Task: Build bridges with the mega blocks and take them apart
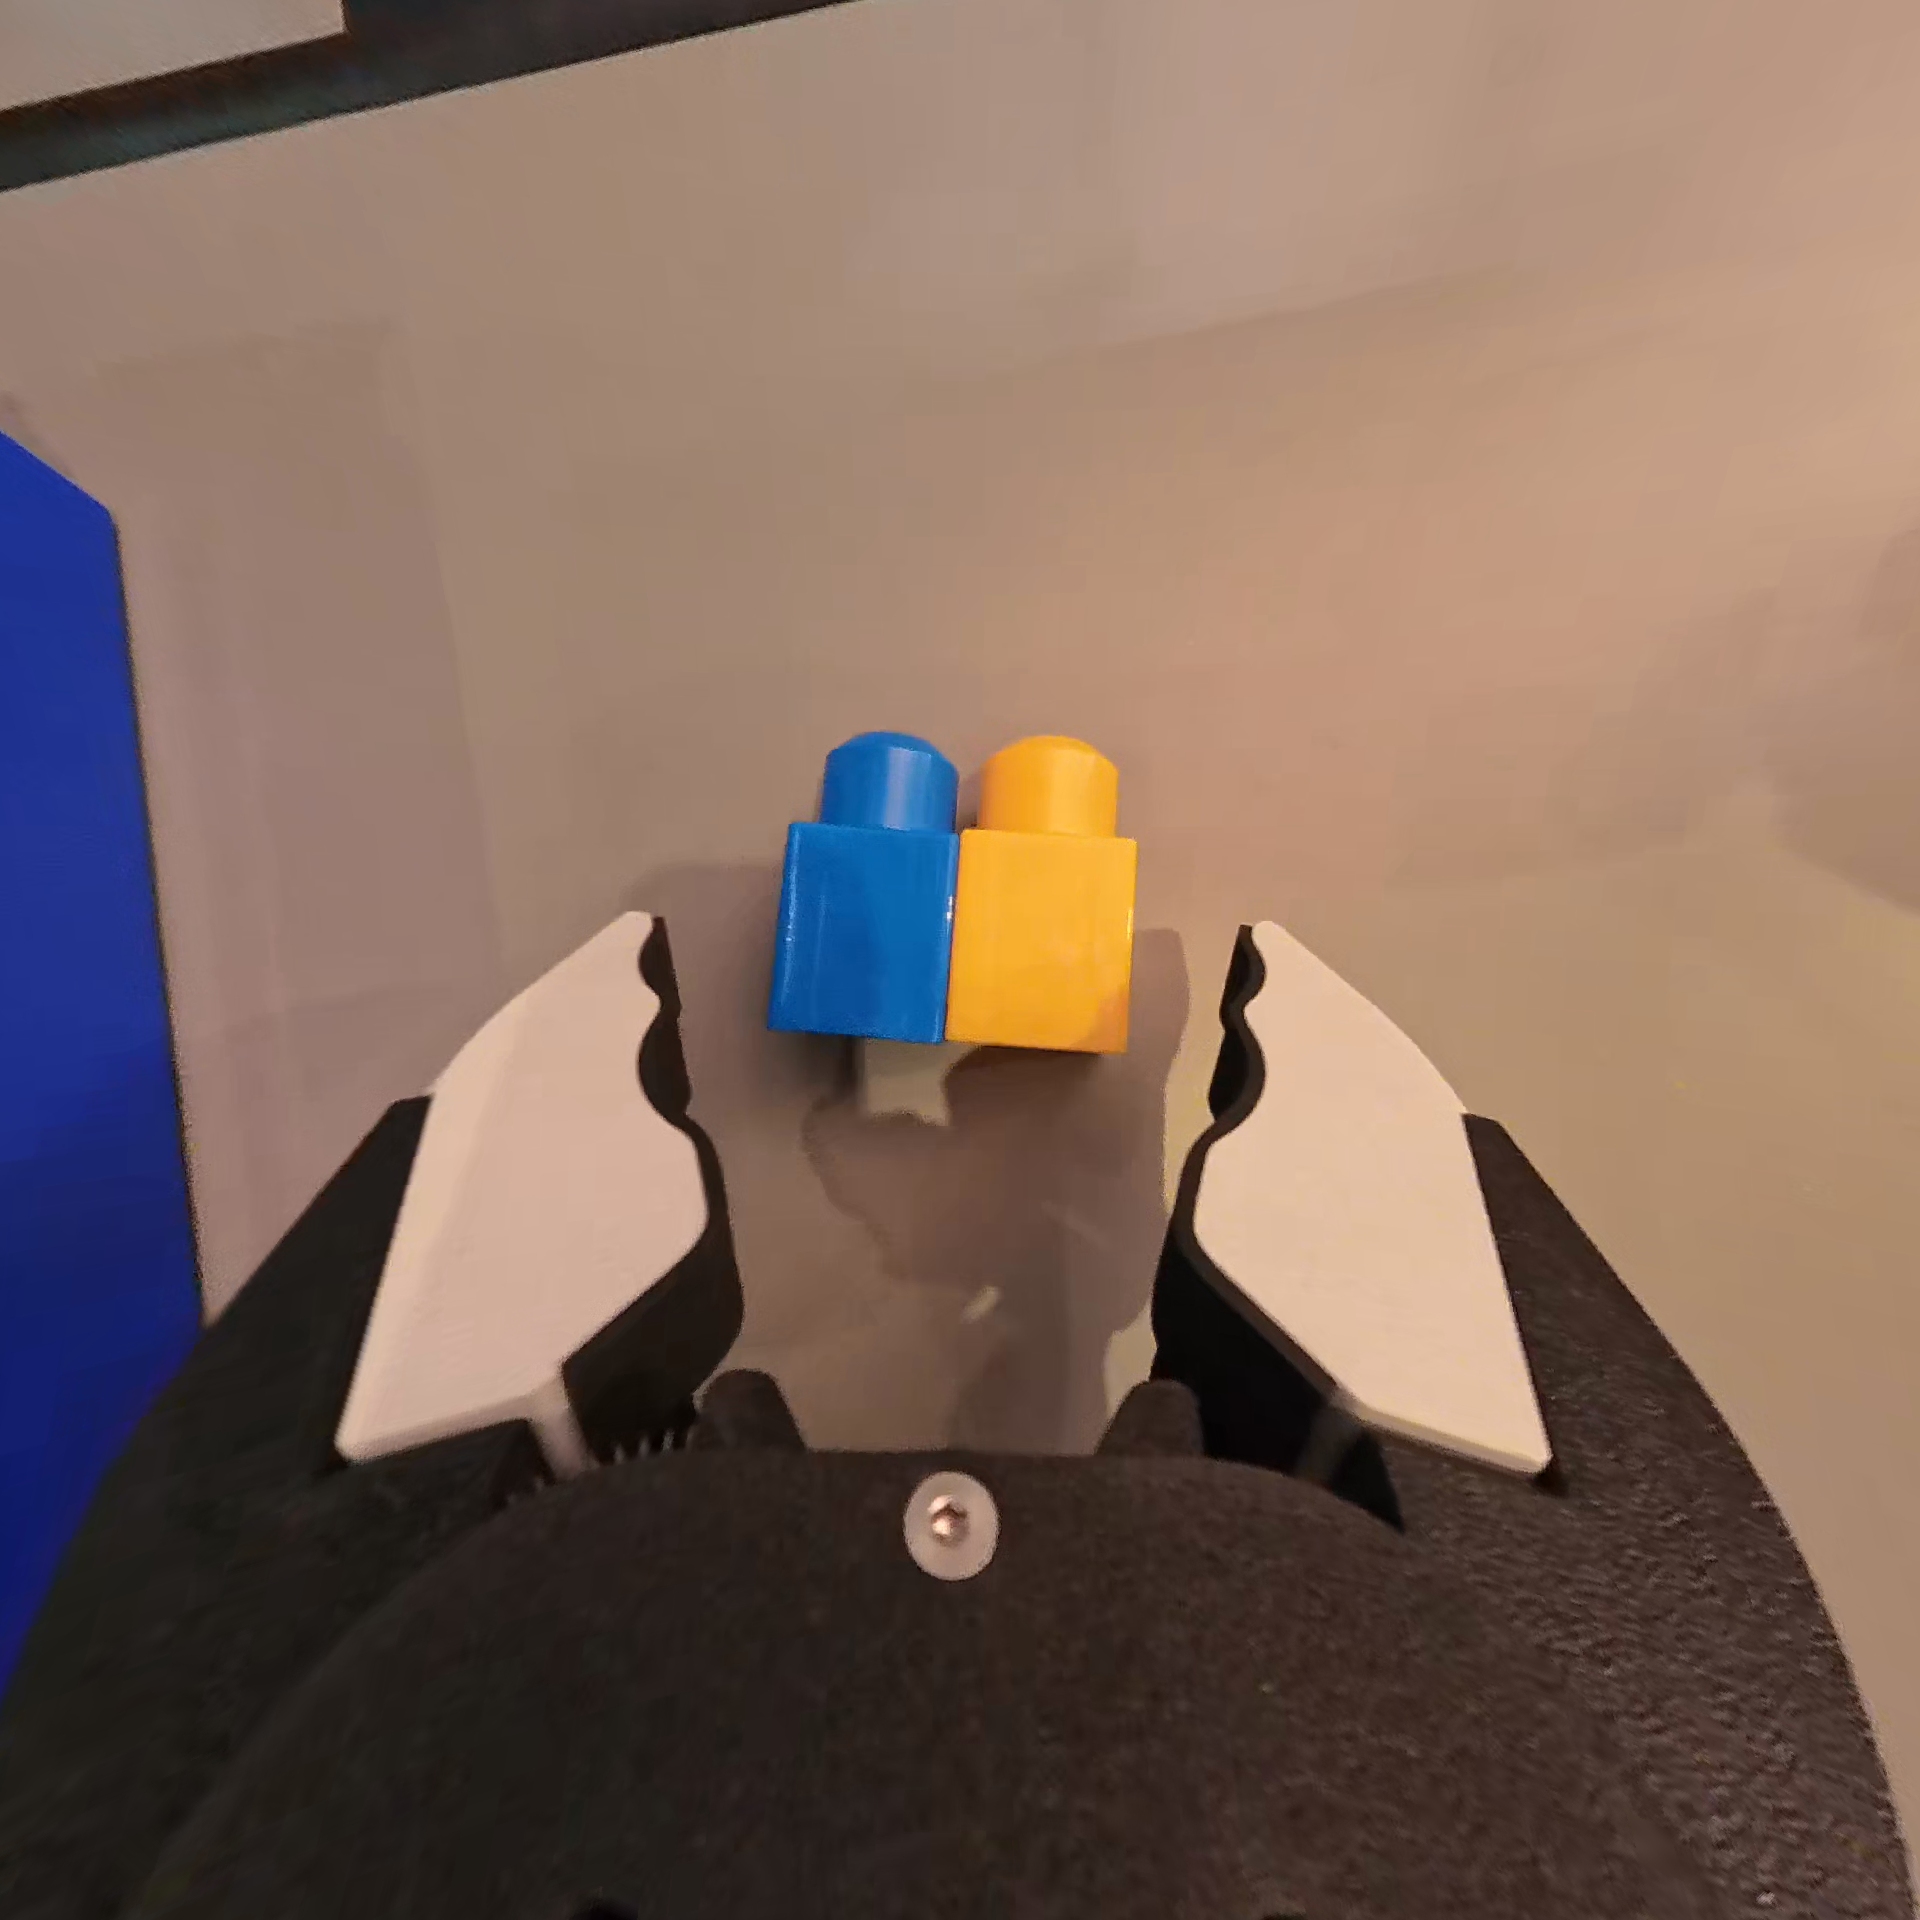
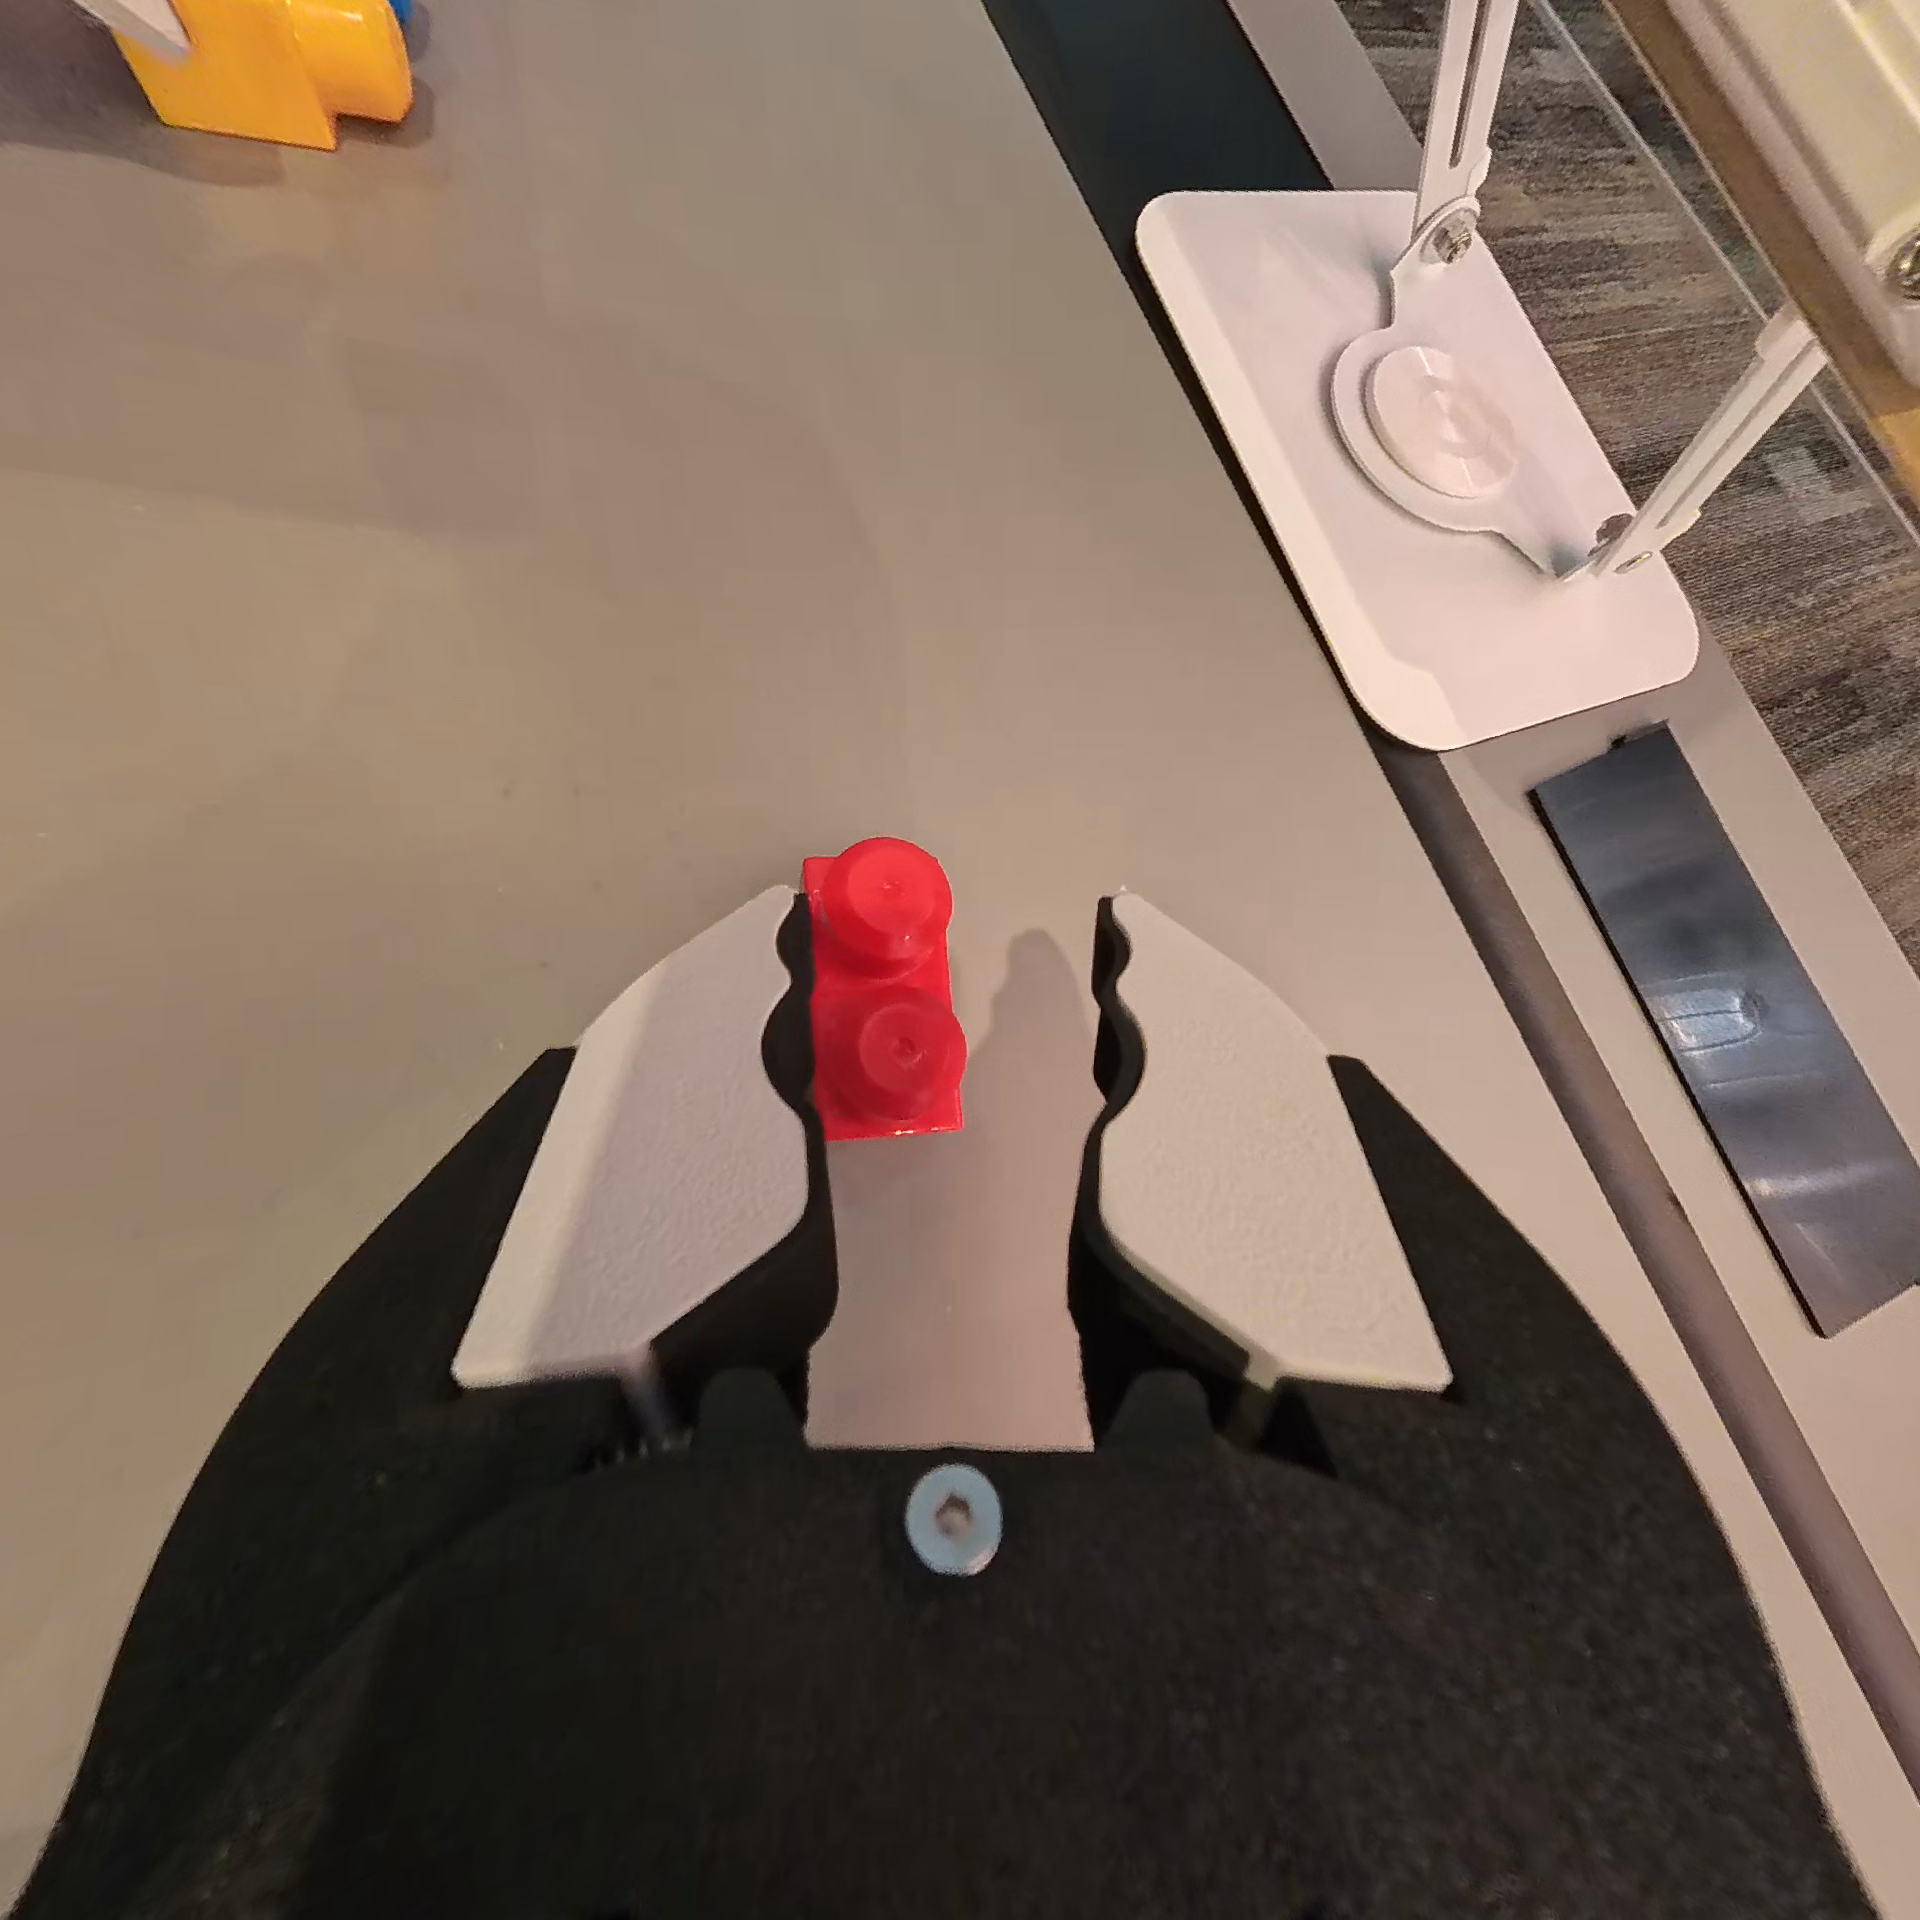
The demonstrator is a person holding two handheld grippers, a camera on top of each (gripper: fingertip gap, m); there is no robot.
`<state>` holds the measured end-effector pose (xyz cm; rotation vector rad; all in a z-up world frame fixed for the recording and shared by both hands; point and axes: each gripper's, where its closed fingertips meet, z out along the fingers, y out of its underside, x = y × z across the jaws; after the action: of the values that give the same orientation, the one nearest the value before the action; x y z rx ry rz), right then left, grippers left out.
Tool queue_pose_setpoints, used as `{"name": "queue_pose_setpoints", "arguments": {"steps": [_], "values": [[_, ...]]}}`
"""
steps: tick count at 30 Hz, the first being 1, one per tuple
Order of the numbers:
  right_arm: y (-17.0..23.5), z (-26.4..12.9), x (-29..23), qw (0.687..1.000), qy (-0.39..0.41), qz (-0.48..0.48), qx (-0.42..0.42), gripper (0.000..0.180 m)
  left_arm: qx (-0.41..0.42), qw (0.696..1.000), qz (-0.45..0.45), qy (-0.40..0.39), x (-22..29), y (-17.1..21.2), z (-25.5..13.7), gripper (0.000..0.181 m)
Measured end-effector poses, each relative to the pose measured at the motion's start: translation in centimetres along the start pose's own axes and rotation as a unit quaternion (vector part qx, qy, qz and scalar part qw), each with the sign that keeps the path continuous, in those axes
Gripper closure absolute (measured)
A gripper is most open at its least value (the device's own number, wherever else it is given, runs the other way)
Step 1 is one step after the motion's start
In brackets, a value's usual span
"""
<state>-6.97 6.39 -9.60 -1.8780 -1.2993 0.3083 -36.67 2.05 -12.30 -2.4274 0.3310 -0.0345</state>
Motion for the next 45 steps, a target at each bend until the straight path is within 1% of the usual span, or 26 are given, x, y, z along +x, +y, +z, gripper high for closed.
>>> {"name": "queue_pose_setpoints", "arguments": {"steps": [3,9,18,22,31,35,40,45], "values": [[0.0,-0.1,0.0,1.000,-0.001,0.001,0.002,0.129,-0.008,1.000,-0.009,0.017,0.5,0.3,0.5,0.085],[-0.1,-0.2,0.1,1.000,-0.003,0.004,0.007,0.129,-0.070,0.997,-0.016,0.025,0.7,1.8,1.7,0.084],[0.2,-0.3,0.1,1.000,-0.005,0.007,0.003,0.129,-0.113,0.993,-0.017,0.025,0.6,1.9,2.5,0.086],[0.3,-0.3,0.1,1.000,-0.008,0.009,0.002,0.129,-0.119,0.992,-0.012,0.026,0.5,1.9,2.4,0.088],[0.5,-0.2,0.0,1.000,-0.012,0.010,-0.001,0.130,-0.125,0.992,0.001,0.027,0.2,1.8,2.1,0.084],[0.7,-0.1,0.0,1.000,-0.013,0.012,-0.002,0.130,-0.122,0.992,0.006,0.025,0.1,1.2,1.9,0.085],[0.7,-0.2,-0.1,1.000,-0.014,0.012,-0.002,0.130,-0.145,0.989,0.013,0.024,0.1,1.6,2.5,0.086],[0.8,-0.2,0.0,1.000,-0.015,0.014,-0.003,0.130,-0.149,0.988,0.013,0.027,0.0,1.7,2.6,0.090]]}}
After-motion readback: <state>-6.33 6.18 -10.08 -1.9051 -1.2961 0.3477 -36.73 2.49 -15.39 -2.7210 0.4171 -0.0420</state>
